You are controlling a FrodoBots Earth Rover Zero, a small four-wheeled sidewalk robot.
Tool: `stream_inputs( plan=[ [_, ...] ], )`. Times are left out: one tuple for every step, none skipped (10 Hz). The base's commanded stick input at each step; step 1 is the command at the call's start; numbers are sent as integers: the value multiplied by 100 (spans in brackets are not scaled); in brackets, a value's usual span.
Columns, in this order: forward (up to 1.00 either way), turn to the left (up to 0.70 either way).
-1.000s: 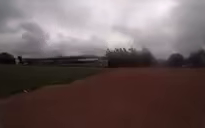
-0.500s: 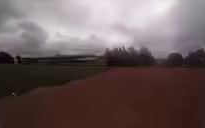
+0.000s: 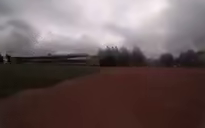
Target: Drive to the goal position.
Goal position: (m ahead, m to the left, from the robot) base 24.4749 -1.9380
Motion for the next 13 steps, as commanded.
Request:
stream_inputs(
  plan=[
    [70, -35],
    [70, -35],
    [70, -35],
    [70, -35],
    [70, -35],
    [70, -35],
    [70, -35],
    [70, -35],
    [70, -35],
    [70, -27],
    [70, -11],
    [70, 0],
    [70, 0]
  ],
)
